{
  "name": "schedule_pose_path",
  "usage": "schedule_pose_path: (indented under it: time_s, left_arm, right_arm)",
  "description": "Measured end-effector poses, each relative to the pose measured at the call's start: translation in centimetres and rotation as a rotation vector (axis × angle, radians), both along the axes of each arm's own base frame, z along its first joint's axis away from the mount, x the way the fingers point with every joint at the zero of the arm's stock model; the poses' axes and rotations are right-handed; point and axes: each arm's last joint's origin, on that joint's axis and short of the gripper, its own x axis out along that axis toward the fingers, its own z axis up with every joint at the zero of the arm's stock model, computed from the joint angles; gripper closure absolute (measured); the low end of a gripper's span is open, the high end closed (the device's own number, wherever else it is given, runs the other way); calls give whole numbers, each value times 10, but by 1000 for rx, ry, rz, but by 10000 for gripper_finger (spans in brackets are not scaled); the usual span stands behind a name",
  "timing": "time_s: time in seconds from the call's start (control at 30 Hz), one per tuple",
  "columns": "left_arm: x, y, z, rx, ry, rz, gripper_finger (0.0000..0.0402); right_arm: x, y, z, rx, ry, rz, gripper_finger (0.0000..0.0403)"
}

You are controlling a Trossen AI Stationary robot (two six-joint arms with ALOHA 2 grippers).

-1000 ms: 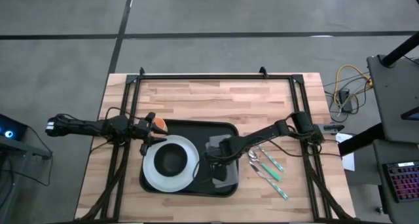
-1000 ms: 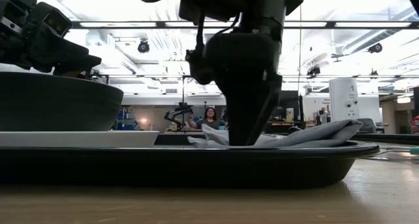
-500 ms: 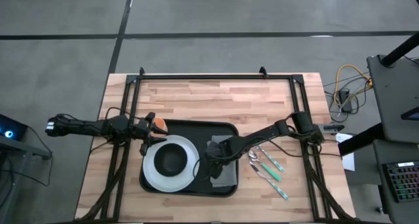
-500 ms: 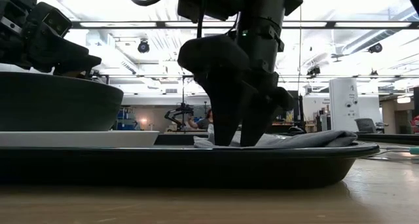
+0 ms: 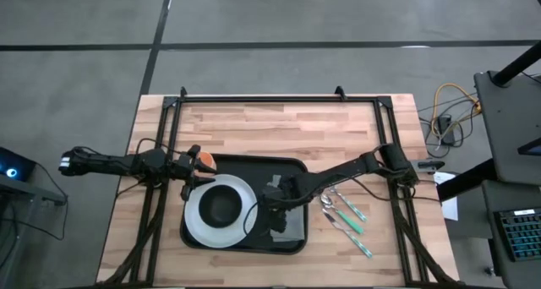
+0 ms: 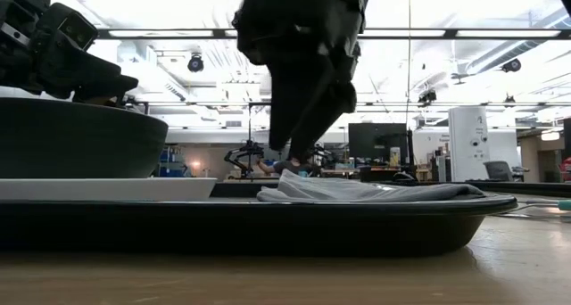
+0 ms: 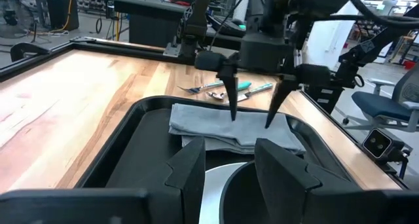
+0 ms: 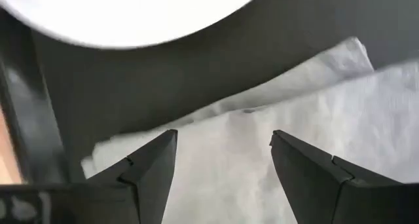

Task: Set up tray
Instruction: Put the gray napkin on the black serving tray

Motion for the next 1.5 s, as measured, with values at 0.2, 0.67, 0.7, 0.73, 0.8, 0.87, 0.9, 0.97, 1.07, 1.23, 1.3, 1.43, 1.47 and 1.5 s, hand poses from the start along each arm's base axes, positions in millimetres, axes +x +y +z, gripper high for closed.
schedule_pose_path:
  time_s: [0.2,0.67,0.7,0.73,0.8,0.87,0.9,0.97,1.07,1.23,1.3,1.43,1.47,1.5]
  left_arm:
    - [0,0,0,0,0,0,287]
    - [0,0,0,0,0,0,287]
    - [0,0,0,0,0,0,287]
    - [0,0,0,0,0,0,287]
    - [0,0,0,0,0,0,287]
    - [0,0,0,0,0,0,287]
    - [0,0,0,0,0,0,287]
    - [0,0,0,0,1,0,287]
    - [0,0,0,0,3,0,287]
    - [0,0,0,0,5,0,287]
    - [0,0,0,0,4,0,287]
    - [0,0,0,0,4,0,287]
    - [0,0,0,0,4,0,287]
    - [0,0,0,0,4,0,287]
  right_arm:
    - [-6,12,-1,-89,20,270,168]
    - [-21,13,-24,-115,114,434,168]
    - [-21,13,-24,-114,113,434,168]
    - [-21,13,-25,-114,113,433,168]
    - [-21,13,-26,-112,113,434,168]
    - [-20,14,-30,-99,100,434,168]
    - [-19,14,-31,-92,100,434,168]
    - [-19,14,-37,-88,113,426,168]
    - [-17,15,-44,-76,121,420,168]
    - [-16,15,-47,-38,127,303,168]
    - [-16,14,-47,-21,130,243,168]
    - [-15,14,-47,5,132,160,168]
    - [-15,14,-47,6,131,158,168]
    - [-15,14,-47,6,128,159,168]
